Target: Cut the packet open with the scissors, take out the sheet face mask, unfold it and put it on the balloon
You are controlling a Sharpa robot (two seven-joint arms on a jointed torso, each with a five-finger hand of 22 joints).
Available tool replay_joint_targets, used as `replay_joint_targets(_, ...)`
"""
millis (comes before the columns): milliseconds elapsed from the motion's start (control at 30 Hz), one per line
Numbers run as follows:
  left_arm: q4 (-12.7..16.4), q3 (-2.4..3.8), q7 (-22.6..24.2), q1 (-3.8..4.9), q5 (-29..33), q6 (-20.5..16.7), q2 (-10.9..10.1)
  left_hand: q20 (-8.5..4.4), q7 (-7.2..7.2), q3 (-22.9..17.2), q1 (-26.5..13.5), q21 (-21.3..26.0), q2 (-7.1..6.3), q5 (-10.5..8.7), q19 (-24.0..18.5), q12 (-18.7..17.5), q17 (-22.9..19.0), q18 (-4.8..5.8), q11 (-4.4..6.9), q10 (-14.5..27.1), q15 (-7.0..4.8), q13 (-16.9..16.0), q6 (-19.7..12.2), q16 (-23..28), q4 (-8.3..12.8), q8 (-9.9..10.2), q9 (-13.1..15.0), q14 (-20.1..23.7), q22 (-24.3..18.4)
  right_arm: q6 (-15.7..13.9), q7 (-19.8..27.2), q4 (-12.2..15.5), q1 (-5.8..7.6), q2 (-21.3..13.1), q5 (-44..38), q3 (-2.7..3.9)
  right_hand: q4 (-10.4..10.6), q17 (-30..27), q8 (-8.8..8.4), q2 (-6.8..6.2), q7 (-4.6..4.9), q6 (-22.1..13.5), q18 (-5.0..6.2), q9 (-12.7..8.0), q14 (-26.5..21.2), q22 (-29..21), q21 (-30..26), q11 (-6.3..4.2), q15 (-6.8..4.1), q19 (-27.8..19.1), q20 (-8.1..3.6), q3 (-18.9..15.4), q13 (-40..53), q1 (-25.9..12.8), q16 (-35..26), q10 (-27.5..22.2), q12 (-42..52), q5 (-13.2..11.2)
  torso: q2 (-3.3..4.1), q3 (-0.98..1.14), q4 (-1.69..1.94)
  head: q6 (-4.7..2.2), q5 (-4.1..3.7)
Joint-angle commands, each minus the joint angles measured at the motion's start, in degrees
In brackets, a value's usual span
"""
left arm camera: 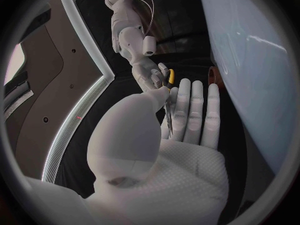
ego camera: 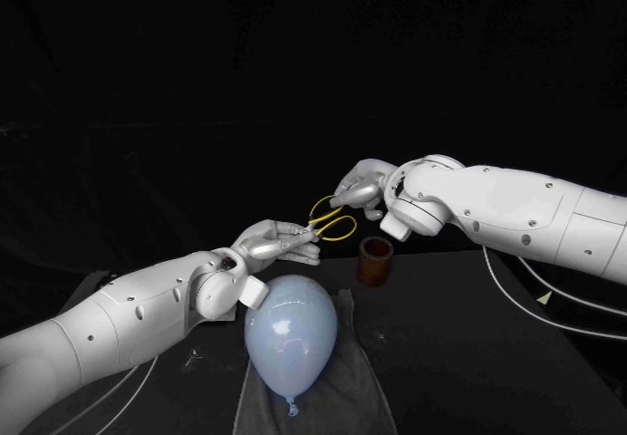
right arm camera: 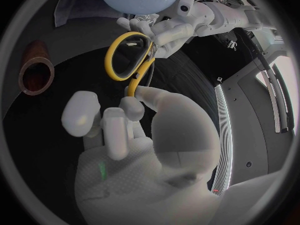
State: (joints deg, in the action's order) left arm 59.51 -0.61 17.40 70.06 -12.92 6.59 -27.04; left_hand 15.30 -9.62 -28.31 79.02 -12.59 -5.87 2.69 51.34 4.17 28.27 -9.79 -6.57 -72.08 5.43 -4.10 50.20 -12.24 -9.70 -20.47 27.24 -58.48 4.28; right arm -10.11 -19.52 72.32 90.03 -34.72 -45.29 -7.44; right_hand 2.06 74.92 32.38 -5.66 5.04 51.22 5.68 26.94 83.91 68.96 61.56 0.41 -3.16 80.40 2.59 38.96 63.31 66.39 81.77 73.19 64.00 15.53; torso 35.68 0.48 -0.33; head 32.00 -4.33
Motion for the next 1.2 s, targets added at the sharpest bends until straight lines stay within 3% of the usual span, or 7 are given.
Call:
replay_joint_targets(33,0.1,0.04,-1.1,0.30,1.5,3.1,0.1,0.44,0.00,1.4,-2.1,0.1,-1.53,0.09,0.0,-0.1,0.4,-0.75,-0.10,0.1,-0.02,-0.1,-0.4,-0.3,-1.1,0.6,-0.5,-0.3,-0.1,0.1,-0.4,-0.2,0.01,0.1,-0.3,0.03,-0.1,4.5,0.38,0.60,-0.09,0.2,0.13,0.1,3.6,0.1,0.3,0.03,-0.29,0.4,0.05,-0.3,0.2,0.1,0.2,0.4,0.5,0.3,-0.01,-0.03,0.02,-0.04,-0.06)
replay_joint_targets(200,0.1,0.04,-1.5,0.31,2.4,3.2,0.1,0.48,-0.07,3.7,-4.9,0.3,-2.96,0.09,0.1,0.0,1.2,-0.76,-0.13,0.1,-0.05,-0.3,0.0,-0.5,-3.7,1.5,-0.8,-0.2,-0.2,0.3,-0.6,-0.2,-0.06,0.1,-0.3,0.02,0.0,4.6,0.46,0.72,-0.15,0.4,0.08,0.1,3.6,0.4,0.6,-0.02,-0.34,0.5,0.03,-0.4,0.4,0.1,0.3,0.6,0.8,0.3,-0.02,-0.02,0.02,-0.06,-0.03)
replay_joint_targets(433,0.0,0.04,-1.8,0.34,3.6,2.9,0.1,0.52,-0.22,6.3,-7.3,0.6,-2.31,0.11,0.4,0.3,2.2,-0.76,-0.21,0.0,-0.05,-0.7,0.7,-0.7,-6.9,2.4,-1.2,0.0,-0.3,0.5,-0.8,-0.2,-0.09,0.1,-0.4,0.01,0.0,4.6,0.48,0.74,-0.17,0.4,0.06,0.1,3.6,0.5,0.7,-0.04,-0.35,0.5,0.02,-0.4,0.6,0.1,0.4,0.8,0.9,0.3,0.00,-0.04,0.06,-0.01,-0.10)
replay_joint_targets(667,0.0,0.04,-2.2,0.39,4.0,2.6,0.1,0.51,-0.04,7.2,-8.1,0.8,-1.12,0.12,0.5,0.5,2.8,-0.76,-0.06,-0.3,-0.13,-0.9,1.4,-0.7,-6.9,2.7,-1.3,0.0,-0.3,0.6,-0.9,-0.4,-0.11,0.2,-0.5,0.01,-0.1,4.7,0.56,0.85,-0.27,0.5,0.03,0.0,3.7,0.6,0.9,-0.12,-0.41,0.7,-0.02,-0.4,0.8,0.2,0.4,1.0,1.2,0.3,0.01,-0.03,0.04,0.11,-0.05)
replay_joint_targets(900,-0.2,0.04,-2.8,0.54,4.1,2.7,0.3,0.46,0.29,7.4,-8.4,0.9,0.99,0.13,0.6,0.8,3.3,-0.76,0.18,-0.6,-0.31,-1.2,2.1,-0.8,-7.0,2.9,-1.3,-0.1,-0.3,0.8,-1.0,-0.4,-0.12,0.3,-0.5,0.00,-0.1,4.7,0.56,0.85,-0.27,0.5,0.03,0.0,3.7,0.6,0.9,-0.12,-0.41,0.7,-0.02,-0.4,0.8,0.2,0.4,1.0,1.2,0.3,0.00,-0.03,0.03,0.20,-0.10)
replay_joint_targets(1200,-0.4,0.02,-3.0,0.97,4.1,1.9,0.8,0.49,0.62,7.3,-6.8,1.0,1.63,0.15,0.7,0.7,3.7,-0.77,0.35,-0.4,-0.39,-1.2,2.3,-0.8,-6.3,3.4,-1.5,0.1,-0.3,1.0,-1.1,-0.8,-0.12,0.6,-0.5,-0.01,-0.2,4.7,0.59,0.83,-0.30,0.6,0.02,0.0,3.7,0.7,0.9,-0.15,-0.44,0.7,-0.04,-0.5,0.9,0.2,0.4,1.1,1.2,0.2,0.00,-0.02,0.05,0.23,-0.09)
